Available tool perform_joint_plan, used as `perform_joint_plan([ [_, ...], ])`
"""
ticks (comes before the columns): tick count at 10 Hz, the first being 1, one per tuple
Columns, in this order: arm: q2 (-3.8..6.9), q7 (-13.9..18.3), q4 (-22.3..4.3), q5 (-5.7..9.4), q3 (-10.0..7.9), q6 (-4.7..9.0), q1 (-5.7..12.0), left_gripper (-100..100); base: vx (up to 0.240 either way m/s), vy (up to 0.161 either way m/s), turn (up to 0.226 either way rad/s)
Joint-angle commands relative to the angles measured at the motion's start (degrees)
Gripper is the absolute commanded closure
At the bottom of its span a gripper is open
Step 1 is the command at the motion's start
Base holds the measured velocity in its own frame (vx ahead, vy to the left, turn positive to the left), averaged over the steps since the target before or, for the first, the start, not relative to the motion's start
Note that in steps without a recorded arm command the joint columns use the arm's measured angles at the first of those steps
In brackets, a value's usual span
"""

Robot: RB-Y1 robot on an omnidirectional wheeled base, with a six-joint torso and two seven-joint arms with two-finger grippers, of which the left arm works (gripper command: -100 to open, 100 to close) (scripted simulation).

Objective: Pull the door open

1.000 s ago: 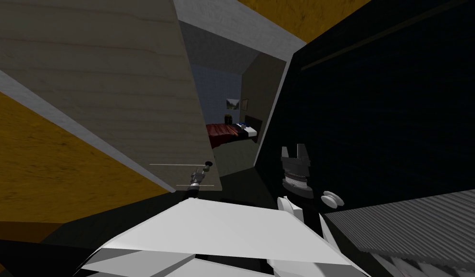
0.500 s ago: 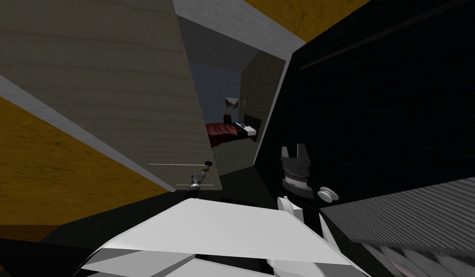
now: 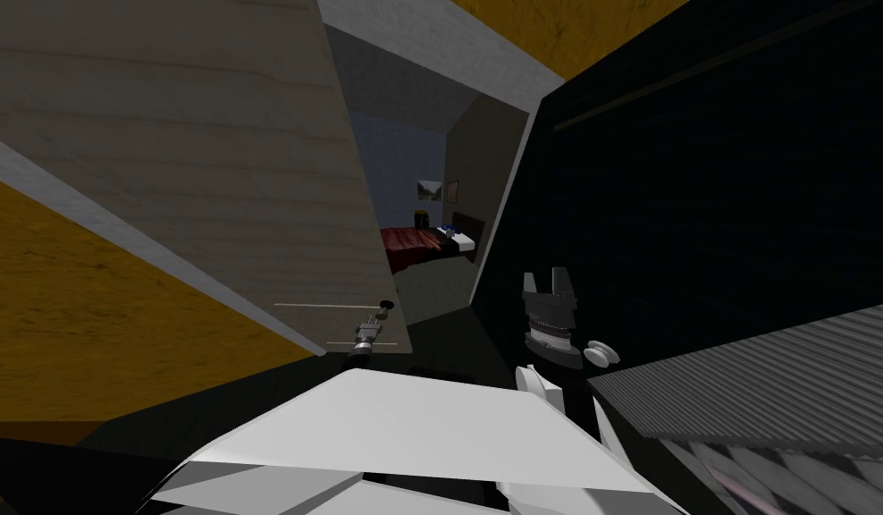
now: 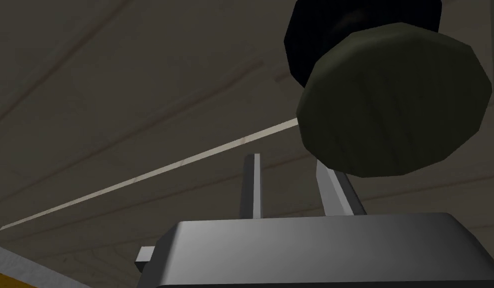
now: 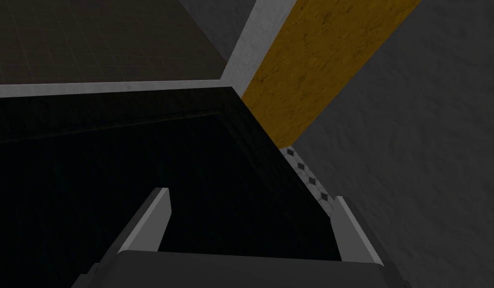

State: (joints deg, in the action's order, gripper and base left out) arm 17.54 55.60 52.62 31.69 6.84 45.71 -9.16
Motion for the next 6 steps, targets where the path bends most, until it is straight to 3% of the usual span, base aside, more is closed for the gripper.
perform_joint_plan([
  [1, -1.32, 1.6, -0.5, -0.11, 1.67, 1.56, 1.56, -100, -0.040, 0.003, -0.004],
  [3, -1.29, 5.8, 0.3, 2.25, 3.09, 1.65, 1.18, -100, -0.054, 0.009, -0.043],
  [4, -1.29, 6.3, 0.3, 2.25, 3.09, 1.65, 1.18, -100, -0.053, 0.022, -0.031],
  [6, -1.27, 10.0, 1.0, 4.37, 4.38, 1.73, 0.83, -100, -0.065, 0.018, -0.052],
])
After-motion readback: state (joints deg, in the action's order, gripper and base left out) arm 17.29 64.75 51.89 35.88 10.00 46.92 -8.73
